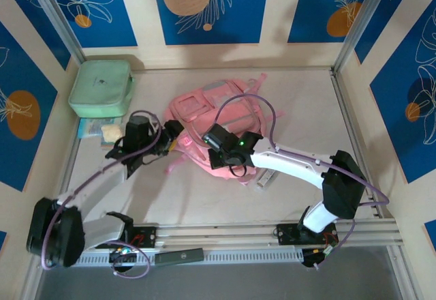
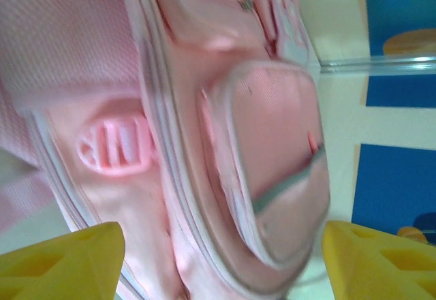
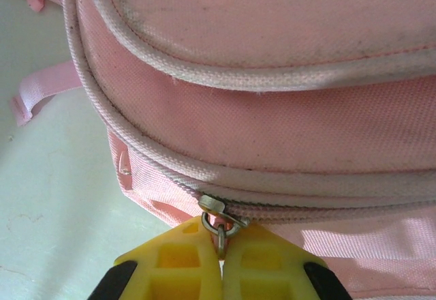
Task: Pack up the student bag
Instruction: Zip the student bag at the center of the table.
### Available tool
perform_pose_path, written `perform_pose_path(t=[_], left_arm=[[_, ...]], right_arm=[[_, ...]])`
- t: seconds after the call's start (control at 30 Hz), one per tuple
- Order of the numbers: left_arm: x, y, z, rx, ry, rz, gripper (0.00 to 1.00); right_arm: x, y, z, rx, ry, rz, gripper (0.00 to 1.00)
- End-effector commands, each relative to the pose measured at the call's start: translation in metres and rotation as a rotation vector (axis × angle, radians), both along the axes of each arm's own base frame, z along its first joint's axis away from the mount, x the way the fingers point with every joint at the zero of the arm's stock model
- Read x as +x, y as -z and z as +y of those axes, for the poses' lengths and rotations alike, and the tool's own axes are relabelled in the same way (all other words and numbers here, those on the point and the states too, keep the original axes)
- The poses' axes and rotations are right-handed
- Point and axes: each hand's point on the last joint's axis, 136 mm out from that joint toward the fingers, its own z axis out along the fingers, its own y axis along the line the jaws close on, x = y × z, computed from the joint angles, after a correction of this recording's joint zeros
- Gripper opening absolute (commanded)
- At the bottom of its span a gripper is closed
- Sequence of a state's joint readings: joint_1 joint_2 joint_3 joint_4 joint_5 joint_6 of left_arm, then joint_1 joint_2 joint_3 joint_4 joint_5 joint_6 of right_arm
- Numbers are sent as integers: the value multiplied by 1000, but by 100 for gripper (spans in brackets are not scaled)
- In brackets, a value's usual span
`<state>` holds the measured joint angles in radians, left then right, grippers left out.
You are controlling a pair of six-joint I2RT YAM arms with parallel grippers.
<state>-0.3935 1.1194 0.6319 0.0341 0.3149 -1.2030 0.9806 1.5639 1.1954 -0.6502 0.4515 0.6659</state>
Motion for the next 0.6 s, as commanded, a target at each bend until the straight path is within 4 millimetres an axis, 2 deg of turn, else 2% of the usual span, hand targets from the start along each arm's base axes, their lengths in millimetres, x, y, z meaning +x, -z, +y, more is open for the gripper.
perform_pose_path(t=[0.0, 0.23, 0.33, 0.57], left_arm=[[-13, 19, -1, -3, -137, 78, 77], [-12, 27, -43, -49, -100, 85, 75], [-9, 36, -51, -58, -133, 97, 72], [1, 33, -72, -23, -149, 99, 50]], right_arm=[[-4, -7, 13, 41, -20, -1, 0], [-7, -7, 17, 42, -40, -1, 0], [-6, -7, 18, 47, -40, -7, 0], [-3, -7, 22, 50, -44, -26, 0]])
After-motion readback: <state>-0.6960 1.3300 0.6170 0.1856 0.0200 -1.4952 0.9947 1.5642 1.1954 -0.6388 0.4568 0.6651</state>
